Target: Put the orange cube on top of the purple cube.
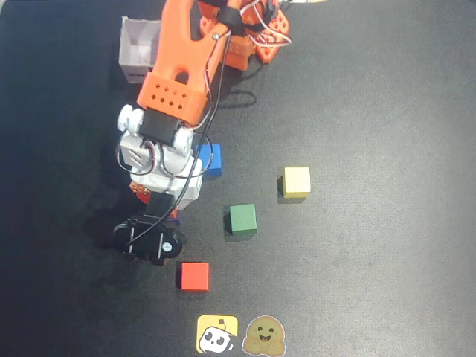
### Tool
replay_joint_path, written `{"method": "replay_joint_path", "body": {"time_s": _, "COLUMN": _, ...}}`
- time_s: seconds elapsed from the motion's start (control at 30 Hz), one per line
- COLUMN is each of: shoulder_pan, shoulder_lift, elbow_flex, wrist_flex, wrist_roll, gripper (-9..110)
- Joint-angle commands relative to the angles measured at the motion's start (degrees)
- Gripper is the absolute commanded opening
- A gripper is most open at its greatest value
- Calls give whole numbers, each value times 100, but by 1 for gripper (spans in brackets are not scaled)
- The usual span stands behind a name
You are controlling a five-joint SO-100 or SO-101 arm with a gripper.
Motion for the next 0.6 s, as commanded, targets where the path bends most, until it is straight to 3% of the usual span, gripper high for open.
{"method": "replay_joint_path", "body": {"time_s": 0.0, "shoulder_pan": 44, "shoulder_lift": 167, "elbow_flex": -88, "wrist_flex": -18, "wrist_roll": 26, "gripper": 16}}
{"method": "replay_joint_path", "body": {"time_s": 0.57, "shoulder_pan": 9, "shoulder_lift": 369, "elbow_flex": -141, "wrist_flex": -114, "wrist_roll": 114, "gripper": 18}}
